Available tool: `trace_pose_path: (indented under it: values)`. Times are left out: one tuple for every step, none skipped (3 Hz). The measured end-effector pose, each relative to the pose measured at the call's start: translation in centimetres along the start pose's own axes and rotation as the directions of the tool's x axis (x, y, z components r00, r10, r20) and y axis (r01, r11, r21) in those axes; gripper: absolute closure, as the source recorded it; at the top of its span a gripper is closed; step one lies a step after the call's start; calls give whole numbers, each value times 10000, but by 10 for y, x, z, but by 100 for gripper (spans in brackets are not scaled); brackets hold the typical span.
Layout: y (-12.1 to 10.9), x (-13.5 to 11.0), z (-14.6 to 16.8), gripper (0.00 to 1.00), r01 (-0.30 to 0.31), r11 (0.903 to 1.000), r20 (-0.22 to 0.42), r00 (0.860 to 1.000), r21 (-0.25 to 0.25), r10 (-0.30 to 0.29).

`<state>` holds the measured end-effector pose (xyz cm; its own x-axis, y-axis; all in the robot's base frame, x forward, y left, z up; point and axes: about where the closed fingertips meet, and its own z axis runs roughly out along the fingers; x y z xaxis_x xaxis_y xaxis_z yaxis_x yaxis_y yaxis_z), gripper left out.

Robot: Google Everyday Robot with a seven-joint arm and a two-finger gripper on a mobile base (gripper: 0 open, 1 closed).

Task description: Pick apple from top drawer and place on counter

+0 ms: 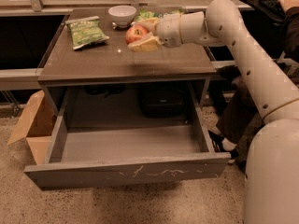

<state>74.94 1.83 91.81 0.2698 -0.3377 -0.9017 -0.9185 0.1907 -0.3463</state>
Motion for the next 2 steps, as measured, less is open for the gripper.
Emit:
trace_pose_path:
  values:
    - [-16,23,7,100,-942,9920,-246,9950,845,966]
    - [-21,36,10,100,-1313,9848,-456,9895,1140,1372]
